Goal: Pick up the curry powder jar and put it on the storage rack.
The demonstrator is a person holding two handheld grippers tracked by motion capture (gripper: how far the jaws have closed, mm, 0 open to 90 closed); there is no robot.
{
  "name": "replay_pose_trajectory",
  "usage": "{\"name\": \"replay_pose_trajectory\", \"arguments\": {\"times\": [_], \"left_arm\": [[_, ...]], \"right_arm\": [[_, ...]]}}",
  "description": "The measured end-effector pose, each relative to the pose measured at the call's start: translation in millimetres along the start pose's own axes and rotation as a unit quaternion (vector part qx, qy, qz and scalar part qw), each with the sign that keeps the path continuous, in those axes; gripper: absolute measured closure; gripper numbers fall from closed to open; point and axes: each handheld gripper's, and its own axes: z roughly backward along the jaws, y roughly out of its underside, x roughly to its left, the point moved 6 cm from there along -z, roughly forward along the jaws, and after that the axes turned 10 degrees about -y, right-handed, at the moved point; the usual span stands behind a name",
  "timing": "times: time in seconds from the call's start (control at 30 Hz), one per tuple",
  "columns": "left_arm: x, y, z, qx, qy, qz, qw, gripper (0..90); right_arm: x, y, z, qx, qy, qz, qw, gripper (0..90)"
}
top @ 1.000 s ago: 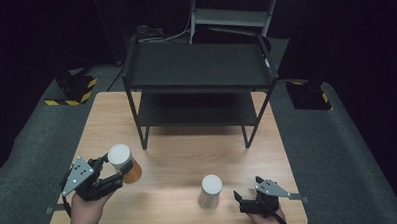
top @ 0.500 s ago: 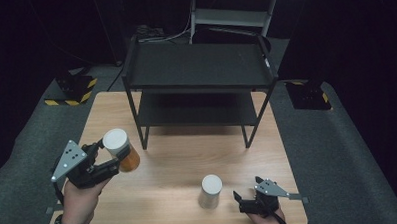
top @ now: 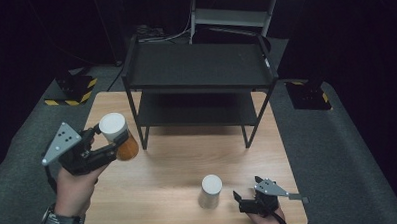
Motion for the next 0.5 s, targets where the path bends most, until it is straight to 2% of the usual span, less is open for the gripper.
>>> {"name": "replay_pose_trajectory", "arguments": {"times": [0.07,0.2,0.27,0.37,0.5], "left_arm": [[-0.6,-9.5,5.2,-0.01,-0.003,-0.008,0.9999,33.6],[-1.7,-26.7,11.0,-0.025,0.001,-0.014,0.9996,33.6],[-4.6,-33.2,9.5,-0.022,0.004,-0.022,0.9995,33.6],[-8.7,-38.6,5.5,-0.02,0.011,-0.024,0.9995,33.6],[-16.2,-47.2,0.3,-0.022,0.01,-0.033,0.9992,33.6]], "right_arm": [[1.6,0.6,1.4,0.004,-0.004,0.012,0.9999,0.1],[0.1,1.4,3.0,0.001,-0.001,-0.002,1.0,0.0],[-0.5,1.7,3.2,-0.001,-0.001,-0.004,1.0,0.0],[0.4,2.1,3.8,0.0,-0.004,0.003,1.0,0.0],[-0.1,2.7,4.5,-0.002,-0.004,0.001,1.0,0.0]]}}
